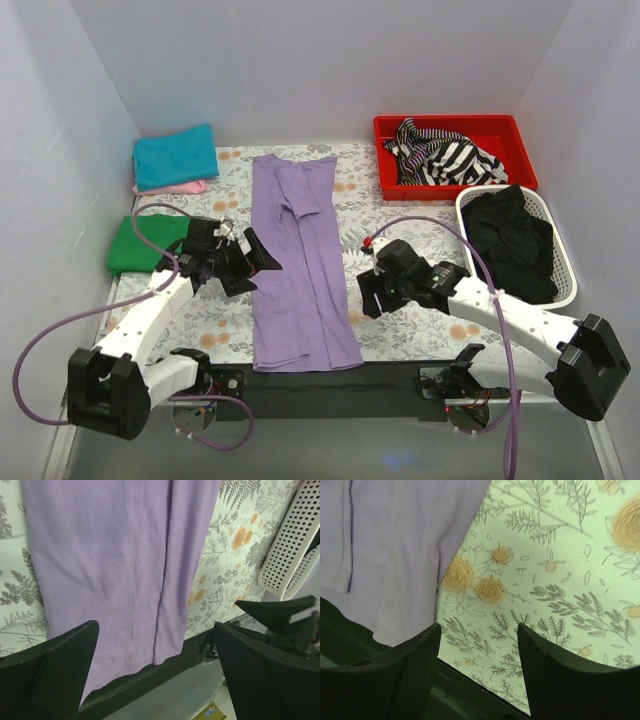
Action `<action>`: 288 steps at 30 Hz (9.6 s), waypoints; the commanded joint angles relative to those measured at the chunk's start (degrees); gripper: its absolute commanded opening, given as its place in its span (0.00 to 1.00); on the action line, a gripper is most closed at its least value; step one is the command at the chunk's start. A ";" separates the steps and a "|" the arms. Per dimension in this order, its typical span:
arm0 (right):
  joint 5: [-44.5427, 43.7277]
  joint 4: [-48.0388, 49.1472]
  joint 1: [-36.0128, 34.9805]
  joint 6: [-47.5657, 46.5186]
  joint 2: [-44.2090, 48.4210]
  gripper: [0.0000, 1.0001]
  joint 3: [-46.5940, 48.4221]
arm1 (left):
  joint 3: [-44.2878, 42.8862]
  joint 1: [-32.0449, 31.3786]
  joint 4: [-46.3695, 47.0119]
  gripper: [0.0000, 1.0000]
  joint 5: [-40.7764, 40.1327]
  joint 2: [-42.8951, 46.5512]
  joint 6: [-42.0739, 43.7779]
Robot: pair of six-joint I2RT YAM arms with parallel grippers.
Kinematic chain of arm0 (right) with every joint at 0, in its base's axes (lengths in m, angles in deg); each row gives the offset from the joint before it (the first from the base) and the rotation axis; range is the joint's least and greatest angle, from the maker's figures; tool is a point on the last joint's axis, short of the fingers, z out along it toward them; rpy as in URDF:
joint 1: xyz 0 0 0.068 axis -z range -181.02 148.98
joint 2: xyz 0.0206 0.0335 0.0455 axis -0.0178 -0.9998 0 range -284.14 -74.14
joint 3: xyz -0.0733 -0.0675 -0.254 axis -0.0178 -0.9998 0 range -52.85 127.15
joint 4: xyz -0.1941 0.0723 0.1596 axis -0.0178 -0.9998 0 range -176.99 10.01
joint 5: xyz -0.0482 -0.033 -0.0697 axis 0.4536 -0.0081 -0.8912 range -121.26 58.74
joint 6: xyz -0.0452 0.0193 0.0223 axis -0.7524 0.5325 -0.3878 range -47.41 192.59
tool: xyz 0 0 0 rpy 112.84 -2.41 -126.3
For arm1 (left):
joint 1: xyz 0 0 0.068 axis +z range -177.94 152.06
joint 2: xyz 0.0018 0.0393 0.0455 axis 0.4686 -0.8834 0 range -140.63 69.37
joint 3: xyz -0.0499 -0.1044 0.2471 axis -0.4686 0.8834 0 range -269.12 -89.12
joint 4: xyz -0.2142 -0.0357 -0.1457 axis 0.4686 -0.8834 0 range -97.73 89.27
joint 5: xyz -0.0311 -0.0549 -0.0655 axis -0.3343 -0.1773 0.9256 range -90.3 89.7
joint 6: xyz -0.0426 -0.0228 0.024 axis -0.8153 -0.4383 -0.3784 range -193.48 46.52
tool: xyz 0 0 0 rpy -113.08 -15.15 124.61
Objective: Fold and stack the t-shirts
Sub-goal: Fold the tshirt
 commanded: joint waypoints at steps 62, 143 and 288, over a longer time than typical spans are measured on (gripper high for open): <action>26.09 25.08 -3.17 12.94 -7.34 0.60 -20.74 | 13.36 -21.44 -14.05 0.65 -12.11 2.63 -18.63; 23.71 9.79 2.18 -3.66 -16.39 0.01 7.81 | -8.43 -27.51 -19.75 0.00 -29.61 -3.78 -15.91; 26.44 3.72 20.47 -17.38 -60.26 0.42 57.48 | -26.45 4.23 9.78 0.91 -14.40 -34.45 20.04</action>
